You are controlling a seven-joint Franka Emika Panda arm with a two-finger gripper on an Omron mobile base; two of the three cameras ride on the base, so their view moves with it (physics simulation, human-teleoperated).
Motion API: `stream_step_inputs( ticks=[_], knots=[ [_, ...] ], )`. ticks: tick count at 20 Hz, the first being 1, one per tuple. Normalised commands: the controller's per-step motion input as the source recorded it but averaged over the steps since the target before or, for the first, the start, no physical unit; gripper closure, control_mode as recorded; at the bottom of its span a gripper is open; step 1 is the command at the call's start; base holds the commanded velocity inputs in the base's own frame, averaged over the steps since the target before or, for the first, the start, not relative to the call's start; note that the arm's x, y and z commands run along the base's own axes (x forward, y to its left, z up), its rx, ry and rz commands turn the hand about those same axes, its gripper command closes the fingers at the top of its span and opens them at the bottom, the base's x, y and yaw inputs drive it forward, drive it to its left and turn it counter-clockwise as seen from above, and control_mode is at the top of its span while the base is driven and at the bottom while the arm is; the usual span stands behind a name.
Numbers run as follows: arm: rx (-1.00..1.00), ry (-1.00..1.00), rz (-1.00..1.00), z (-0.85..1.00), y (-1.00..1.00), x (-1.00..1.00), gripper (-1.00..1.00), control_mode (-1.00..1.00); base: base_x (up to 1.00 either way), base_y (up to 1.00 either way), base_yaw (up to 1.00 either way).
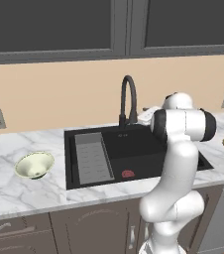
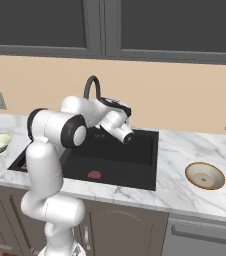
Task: Rinse each bowl for a few seconds and place them down in the sink or on the counter.
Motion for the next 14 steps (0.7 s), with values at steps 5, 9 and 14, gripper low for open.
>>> stream_step_inputs(
  ticks=[5,9,14],
  knots=[
    [0.00,0.01,0.00,-0.08,0.00,0.30,-1.00,-1.00,0.00,0.00,0.00],
    [0.00,0.00,0.01,-0.06,0.00,0.24,-1.00,-1.00,0.00,0.00,0.00],
    [0.01,0.00,0.01,-0.07,0.00,0.20,-1.00,-1.00,0.00,0.00,0.00]
  ],
)
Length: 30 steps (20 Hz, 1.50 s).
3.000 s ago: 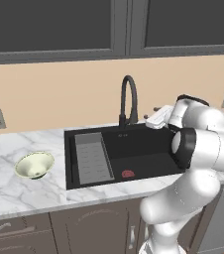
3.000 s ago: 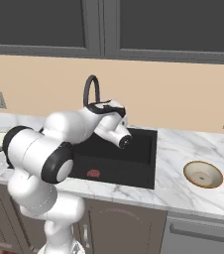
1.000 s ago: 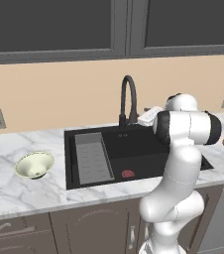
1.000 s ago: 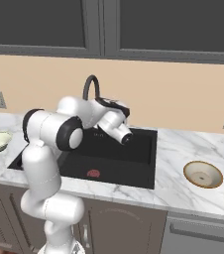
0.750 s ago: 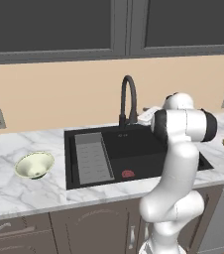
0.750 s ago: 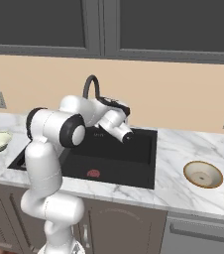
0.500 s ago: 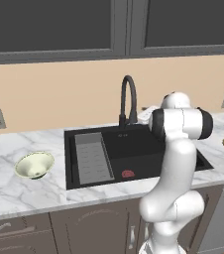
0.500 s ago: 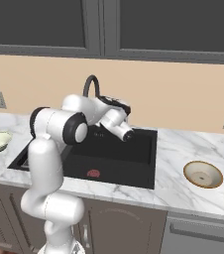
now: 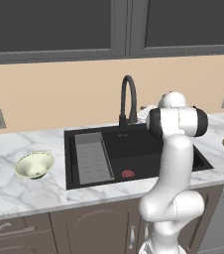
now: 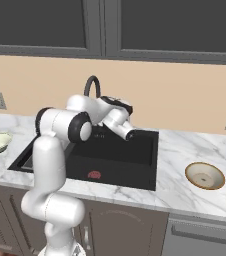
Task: Rinse each bowl for a few seconds and place them down in the sink or on the counter.
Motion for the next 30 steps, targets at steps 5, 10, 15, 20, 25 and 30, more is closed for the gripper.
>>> stream_step_inputs(
  ticks=[5,10,15,20,25,30],
  knots=[
    [0.01,0.00,0.01,-0.09,0.00,0.20,-1.00,-1.00,0.00,0.00,0.00],
    [0.03,0.01,0.02,-0.12,0.00,0.17,-1.00,-1.00,0.00,0.00,0.00],
    [0.03,0.00,0.02,-0.09,0.00,0.16,-1.00,-1.00,0.00,0.00,0.00],
    [0.04,0.00,0.01,-0.08,0.00,0.17,-1.00,-1.00,0.00,0.00,0.00],
    [0.03,0.00,0.01,-0.09,0.00,0.19,-1.00,-1.00,0.00,0.00,0.00],
    [0.02,0.01,0.00,-0.10,0.00,0.19,-1.00,-1.00,0.00,0.00,0.00]
  ],
)
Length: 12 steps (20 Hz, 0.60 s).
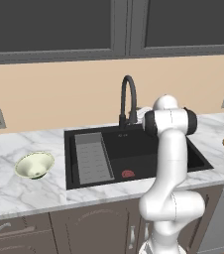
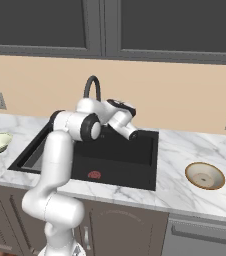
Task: Rinse each bowl for a few seconds and place them down in the sink or on the counter.
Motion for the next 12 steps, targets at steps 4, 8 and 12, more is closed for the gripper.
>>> stream_step_inputs(
  ticks=[4,8,12],
  knots=[
    [0.02,0.02,0.00,-0.09,0.00,0.19,-1.00,-1.00,0.00,0.00,0.00],
    [0.02,0.02,0.00,-0.09,0.00,0.19,-1.00,-1.00,0.00,0.00,0.00],
    [0.02,0.02,0.00,-0.08,0.00,0.17,1.00,-1.00,0.00,0.00,0.00]
  ],
)
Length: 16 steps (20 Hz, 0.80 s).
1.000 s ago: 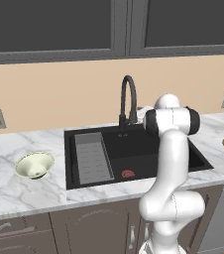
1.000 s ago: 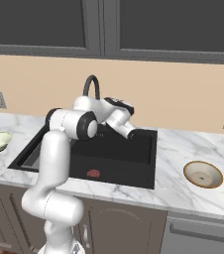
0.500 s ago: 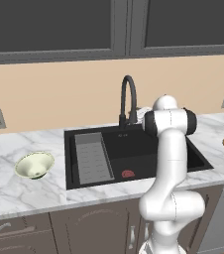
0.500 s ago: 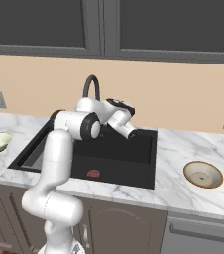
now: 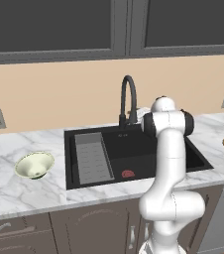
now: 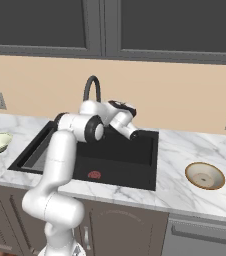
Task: Rinse each bowl for a few seconds and place them down in the sink or on the counter.
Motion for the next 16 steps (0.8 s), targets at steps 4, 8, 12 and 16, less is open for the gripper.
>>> stream_step_inputs(
  ticks=[4,8,12,16],
  knots=[
    [0.02,0.02,0.00,-0.07,0.00,0.10,1.00,-1.00,0.00,0.00,0.00],
    [0.03,0.00,0.01,-0.05,0.00,0.00,1.00,-1.00,0.00,0.00,0.00],
    [0.03,0.00,0.01,-0.05,0.00,0.00,1.00,-1.00,0.00,0.00,0.00],
    [0.02,0.05,-0.01,-0.02,-0.12,0.00,1.00,-1.00,0.00,0.00,0.00]
  ],
)
